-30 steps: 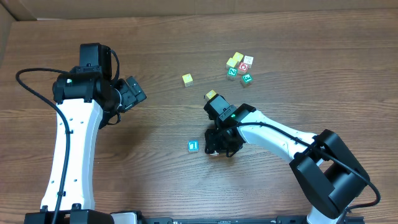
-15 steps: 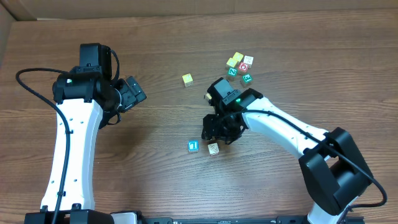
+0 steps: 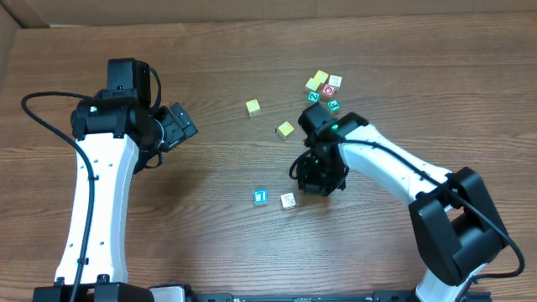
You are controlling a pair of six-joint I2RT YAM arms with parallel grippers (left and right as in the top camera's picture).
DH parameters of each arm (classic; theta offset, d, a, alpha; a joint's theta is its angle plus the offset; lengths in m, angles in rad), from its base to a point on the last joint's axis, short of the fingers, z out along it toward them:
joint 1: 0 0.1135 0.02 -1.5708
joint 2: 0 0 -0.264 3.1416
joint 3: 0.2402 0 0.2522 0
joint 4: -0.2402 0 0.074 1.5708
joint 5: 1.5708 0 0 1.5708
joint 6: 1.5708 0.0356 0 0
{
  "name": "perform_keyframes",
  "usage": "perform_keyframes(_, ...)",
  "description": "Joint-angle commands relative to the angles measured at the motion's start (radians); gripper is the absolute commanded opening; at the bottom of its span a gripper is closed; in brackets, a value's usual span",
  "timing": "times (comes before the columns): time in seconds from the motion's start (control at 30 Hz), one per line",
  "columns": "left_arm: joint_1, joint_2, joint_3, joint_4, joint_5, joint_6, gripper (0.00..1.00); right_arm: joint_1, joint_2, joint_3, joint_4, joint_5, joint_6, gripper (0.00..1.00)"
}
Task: Flip 3 blocks
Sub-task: 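Carry the green-lettered block toward the blue block and rotate it down, then set the green-lettered block beside the blue block and open right gripper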
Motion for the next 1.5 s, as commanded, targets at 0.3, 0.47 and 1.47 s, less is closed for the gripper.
perform_keyframes(0.3,0.002,0.007,0.006,0.002,-0.002,0.004,1.00,0.050,-0.004,-0.061,0.060,0.026,0.105,0.06)
perform_keyframes(0.47,0.002,0.007,0.006,0.002,-0.002,0.004,1.00,0.073,-0.004,-0.080,0.076,0.084,0.160,0.04)
perform_keyframes(1.47,0.002,0.007,0.006,0.002,-0.002,0.004,1.00,0.131,-0.004,-0.080,0.164,0.055,0.321,0.04)
